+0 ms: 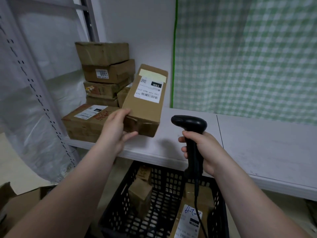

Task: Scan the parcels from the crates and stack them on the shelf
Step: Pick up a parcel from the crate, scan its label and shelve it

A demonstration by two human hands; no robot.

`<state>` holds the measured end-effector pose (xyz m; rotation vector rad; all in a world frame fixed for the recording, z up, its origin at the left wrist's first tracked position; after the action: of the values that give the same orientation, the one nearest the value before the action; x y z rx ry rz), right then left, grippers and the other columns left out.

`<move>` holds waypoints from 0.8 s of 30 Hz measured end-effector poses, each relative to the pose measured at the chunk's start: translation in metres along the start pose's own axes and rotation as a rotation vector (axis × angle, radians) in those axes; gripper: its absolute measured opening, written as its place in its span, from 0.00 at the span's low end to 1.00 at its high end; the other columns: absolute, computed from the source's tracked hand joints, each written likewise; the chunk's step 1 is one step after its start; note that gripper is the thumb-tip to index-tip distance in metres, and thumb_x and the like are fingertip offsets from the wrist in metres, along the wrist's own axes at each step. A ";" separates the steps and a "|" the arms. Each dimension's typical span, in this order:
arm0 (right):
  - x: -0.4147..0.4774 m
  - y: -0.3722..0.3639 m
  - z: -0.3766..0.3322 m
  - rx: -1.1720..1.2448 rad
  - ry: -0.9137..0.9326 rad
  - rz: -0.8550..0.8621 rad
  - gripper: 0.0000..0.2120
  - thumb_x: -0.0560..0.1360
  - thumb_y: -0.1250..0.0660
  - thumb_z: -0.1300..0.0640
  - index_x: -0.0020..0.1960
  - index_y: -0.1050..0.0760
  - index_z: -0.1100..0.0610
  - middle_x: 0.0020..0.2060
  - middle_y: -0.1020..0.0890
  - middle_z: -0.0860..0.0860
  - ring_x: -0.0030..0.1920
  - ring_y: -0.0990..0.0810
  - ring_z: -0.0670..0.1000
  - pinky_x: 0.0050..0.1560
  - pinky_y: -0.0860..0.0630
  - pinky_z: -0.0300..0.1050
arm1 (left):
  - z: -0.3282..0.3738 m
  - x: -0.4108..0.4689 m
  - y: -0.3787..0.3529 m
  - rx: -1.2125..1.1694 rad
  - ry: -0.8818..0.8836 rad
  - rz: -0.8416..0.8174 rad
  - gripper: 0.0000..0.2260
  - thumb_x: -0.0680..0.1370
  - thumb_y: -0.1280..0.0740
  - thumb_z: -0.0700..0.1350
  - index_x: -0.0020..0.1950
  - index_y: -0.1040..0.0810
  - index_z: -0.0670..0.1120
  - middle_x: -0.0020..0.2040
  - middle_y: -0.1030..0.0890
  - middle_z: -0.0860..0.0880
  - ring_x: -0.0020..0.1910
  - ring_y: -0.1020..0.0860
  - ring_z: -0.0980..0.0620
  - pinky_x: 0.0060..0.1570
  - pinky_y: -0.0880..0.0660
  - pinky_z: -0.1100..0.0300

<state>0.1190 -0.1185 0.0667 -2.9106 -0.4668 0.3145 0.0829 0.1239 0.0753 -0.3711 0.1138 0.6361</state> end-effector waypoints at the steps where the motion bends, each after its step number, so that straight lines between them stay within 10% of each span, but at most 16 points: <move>1: 0.006 -0.004 -0.005 -0.013 0.003 -0.003 0.08 0.77 0.34 0.60 0.55 0.26 0.61 0.42 0.21 0.56 0.31 0.25 0.50 0.30 0.27 0.42 | 0.012 0.008 -0.003 -0.030 0.013 0.021 0.08 0.78 0.33 0.51 0.55 0.28 0.53 0.55 0.24 0.47 0.53 0.21 0.45 0.51 0.19 0.49; 11: 0.081 -0.036 -0.038 -0.114 0.037 -0.036 0.08 0.76 0.33 0.60 0.54 0.24 0.60 0.39 0.22 0.54 0.31 0.26 0.51 0.30 0.28 0.43 | 0.074 0.111 -0.012 -0.087 0.051 0.121 0.19 0.75 0.32 0.55 0.63 0.27 0.52 0.60 0.23 0.46 0.55 0.24 0.44 0.32 0.20 0.50; 24: 0.147 -0.042 -0.024 -0.176 0.000 -0.017 0.08 0.75 0.33 0.60 0.53 0.24 0.59 0.41 0.22 0.54 0.33 0.25 0.52 0.32 0.28 0.44 | 0.079 0.176 -0.013 -0.121 -0.036 0.252 0.28 0.74 0.29 0.57 0.71 0.32 0.50 0.68 0.28 0.48 0.63 0.27 0.45 0.42 0.19 0.52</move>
<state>0.2486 -0.0350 0.0717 -3.0743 -0.5447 0.2853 0.2310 0.2418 0.1145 -0.4660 0.0886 0.9010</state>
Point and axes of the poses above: each hand's wrist, its own x-axis towards the middle knuckle, its own y-axis out of the back of the hand, z = x × y, the point moved 10 cm from there along x, towards the middle knuckle
